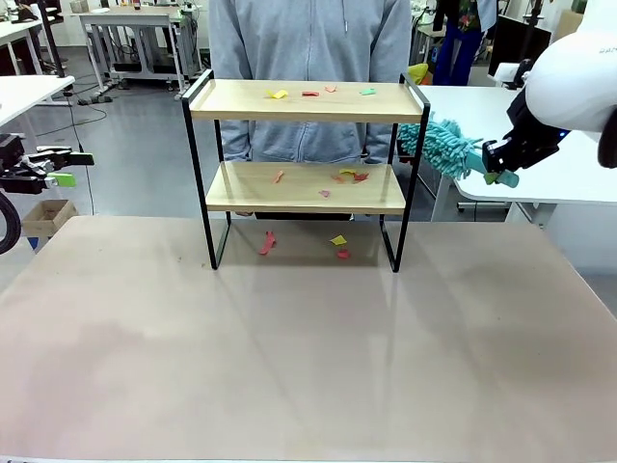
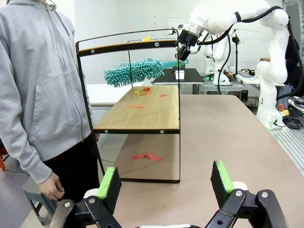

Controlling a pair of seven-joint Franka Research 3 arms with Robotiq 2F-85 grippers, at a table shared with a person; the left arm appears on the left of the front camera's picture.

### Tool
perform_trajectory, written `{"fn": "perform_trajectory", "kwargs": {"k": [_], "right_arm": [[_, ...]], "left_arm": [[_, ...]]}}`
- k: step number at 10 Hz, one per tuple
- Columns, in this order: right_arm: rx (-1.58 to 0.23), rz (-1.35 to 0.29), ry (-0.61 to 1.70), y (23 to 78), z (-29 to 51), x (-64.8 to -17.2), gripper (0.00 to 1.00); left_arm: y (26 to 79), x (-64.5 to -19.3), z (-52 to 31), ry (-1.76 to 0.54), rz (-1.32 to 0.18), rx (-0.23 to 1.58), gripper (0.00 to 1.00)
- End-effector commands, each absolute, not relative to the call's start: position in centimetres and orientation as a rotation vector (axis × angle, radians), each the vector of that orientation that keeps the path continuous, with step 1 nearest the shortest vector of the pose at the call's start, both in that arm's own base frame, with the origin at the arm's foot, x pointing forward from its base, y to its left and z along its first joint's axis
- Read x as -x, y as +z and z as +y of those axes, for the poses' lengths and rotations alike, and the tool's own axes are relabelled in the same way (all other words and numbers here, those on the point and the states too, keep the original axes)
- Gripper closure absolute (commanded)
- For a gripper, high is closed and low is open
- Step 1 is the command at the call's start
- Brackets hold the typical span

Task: Clean the shelf.
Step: Clean the specific section of the Shelf indicated by the human with the Duster.

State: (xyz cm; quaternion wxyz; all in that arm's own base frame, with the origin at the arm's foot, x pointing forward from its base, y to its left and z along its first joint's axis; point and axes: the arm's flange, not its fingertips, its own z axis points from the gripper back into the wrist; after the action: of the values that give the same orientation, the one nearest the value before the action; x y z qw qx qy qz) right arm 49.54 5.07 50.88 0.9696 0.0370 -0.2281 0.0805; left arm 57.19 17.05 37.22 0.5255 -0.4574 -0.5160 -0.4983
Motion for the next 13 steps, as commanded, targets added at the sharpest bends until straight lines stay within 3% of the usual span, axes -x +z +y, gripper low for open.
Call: {"fn": "perform_trajectory", "kwargs": {"k": [1, 5, 13], "right_arm": [[-0.037, -0.441, 0.189, 52.4, 2.2, -47.8, 0.87], [0.08, -0.3, 0.358, 54.5, -3.6, -42.4, 0.87], [-0.055, 0.022, 1.077, 57.6, -4.6, -30.2, 0.87]], "left_arm": [[37.5, -57.1, 17.1, -1.196, -1.24, 1.091, 0.0], [37.5, -57.1, 17.1, -1.196, -1.24, 1.091, 0.0], [37.5, -57.1, 17.1, -1.196, -1.24, 1.091, 0.0]]}}
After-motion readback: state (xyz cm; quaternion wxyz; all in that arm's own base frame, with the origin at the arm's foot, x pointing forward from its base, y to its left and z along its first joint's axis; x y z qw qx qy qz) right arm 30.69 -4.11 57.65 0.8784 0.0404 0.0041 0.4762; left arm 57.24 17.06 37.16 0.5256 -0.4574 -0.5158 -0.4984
